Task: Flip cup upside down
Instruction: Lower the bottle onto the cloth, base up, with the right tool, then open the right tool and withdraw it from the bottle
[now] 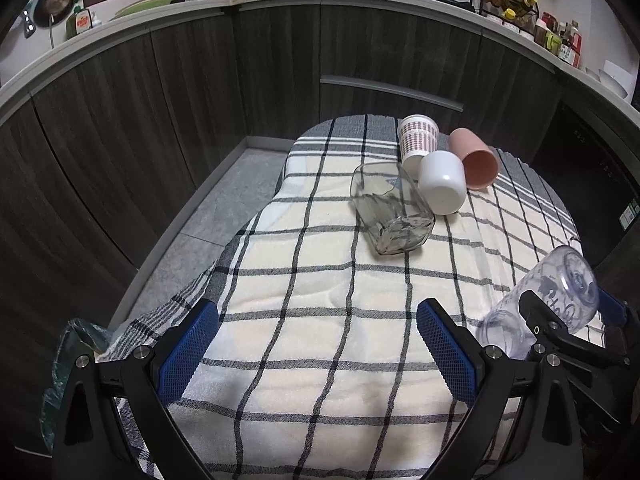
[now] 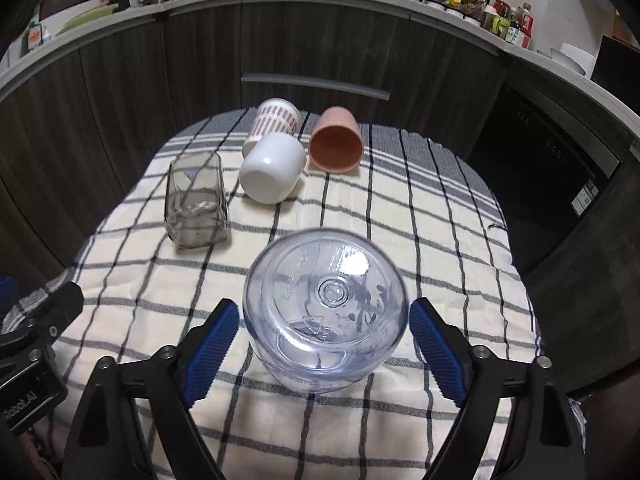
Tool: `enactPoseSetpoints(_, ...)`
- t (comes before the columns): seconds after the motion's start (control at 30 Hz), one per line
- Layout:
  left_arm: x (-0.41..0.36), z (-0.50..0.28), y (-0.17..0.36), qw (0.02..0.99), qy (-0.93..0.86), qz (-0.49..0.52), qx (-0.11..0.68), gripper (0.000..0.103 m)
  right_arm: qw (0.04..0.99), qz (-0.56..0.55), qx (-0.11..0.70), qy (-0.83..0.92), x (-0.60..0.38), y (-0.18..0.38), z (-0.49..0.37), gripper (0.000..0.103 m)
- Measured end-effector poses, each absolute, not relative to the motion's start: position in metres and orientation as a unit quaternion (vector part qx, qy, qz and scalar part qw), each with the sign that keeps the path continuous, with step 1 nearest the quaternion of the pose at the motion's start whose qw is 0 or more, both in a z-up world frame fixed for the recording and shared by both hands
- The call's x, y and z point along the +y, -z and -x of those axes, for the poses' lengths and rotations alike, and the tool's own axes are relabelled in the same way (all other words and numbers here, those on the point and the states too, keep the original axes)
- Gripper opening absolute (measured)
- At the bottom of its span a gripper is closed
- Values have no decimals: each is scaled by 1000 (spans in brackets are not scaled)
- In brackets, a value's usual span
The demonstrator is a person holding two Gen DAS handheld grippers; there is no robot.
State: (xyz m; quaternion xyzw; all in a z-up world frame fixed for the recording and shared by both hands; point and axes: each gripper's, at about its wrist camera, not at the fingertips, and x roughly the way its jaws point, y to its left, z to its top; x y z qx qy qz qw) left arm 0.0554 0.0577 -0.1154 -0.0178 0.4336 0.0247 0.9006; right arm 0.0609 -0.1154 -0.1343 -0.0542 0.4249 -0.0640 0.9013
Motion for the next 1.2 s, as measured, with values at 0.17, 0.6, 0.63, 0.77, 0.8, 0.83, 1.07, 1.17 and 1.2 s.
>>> enactPoseSetpoints(0.17,56,-51,98,905,-19,19,424,101,910,44,408,59,-117,117,-51,88)
enactPoseSetpoints(0.6,48,-28,44,931,10,35,362,103,935,8,348,71,-138,52,-12,92)
enactPoseSetpoints(0.63,47,-28,43,932,12,35,361,103,936,6,344,73,-140,48,-9,92)
enactPoseSetpoints(0.77,43,-22,33,936,19,32,351,103,942,0,326,80,-146,35,3,93)
enactPoseSetpoints(0.8,42,-21,31,936,21,30,349,103,943,0,322,82,-147,33,5,93)
enactPoseSetpoints(0.83,41,-19,30,937,22,28,348,103,944,0,318,83,-147,30,7,93)
enactPoseSetpoints(1.07,40,-9,20,944,23,26,328,103,948,-8,305,89,-153,21,16,94)
enactPoseSetpoints(1.17,39,-5,15,948,23,29,317,103,949,-16,303,89,-157,18,20,95)
enactPoseSetpoints(1.2,39,-3,14,949,23,31,313,103,949,-18,302,89,-158,18,22,96)
